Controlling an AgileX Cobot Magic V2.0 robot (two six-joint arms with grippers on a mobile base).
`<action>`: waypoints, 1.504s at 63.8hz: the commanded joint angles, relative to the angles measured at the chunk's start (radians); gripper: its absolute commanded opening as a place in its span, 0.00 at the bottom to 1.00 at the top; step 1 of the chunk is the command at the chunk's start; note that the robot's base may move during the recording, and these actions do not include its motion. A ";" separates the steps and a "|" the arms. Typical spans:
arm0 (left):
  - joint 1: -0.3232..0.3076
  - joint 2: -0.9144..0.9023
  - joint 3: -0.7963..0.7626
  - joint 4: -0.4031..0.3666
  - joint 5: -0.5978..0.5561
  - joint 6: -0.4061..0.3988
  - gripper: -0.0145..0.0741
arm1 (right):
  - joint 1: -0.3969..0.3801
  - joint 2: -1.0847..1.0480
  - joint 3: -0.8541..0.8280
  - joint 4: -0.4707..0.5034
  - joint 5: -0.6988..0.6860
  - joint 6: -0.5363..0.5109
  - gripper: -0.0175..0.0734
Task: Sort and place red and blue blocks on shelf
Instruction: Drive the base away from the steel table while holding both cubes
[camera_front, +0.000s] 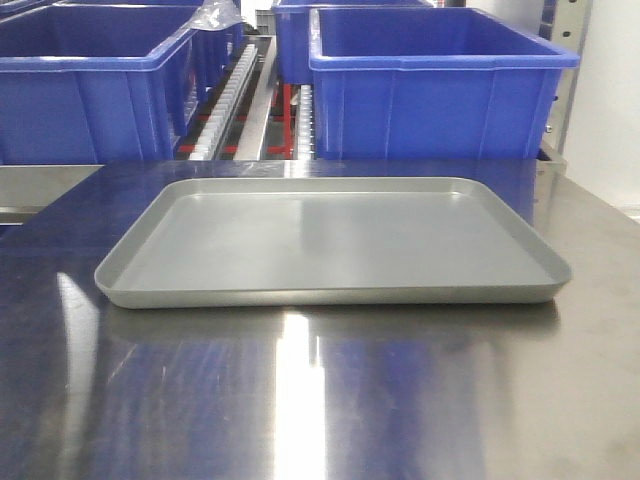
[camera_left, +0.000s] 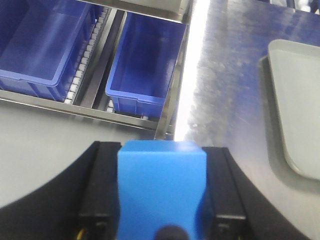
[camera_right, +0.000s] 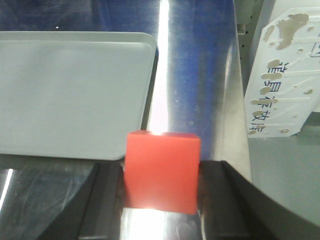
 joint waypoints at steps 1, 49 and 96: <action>0.000 0.000 -0.029 0.013 -0.075 -0.010 0.30 | -0.005 -0.001 -0.028 -0.010 -0.072 0.000 0.25; 0.000 0.000 -0.029 0.013 -0.075 -0.010 0.30 | -0.005 0.000 -0.028 -0.010 -0.064 0.000 0.25; 0.000 0.000 -0.029 0.013 -0.075 -0.010 0.30 | -0.005 0.000 -0.028 -0.010 -0.064 0.000 0.25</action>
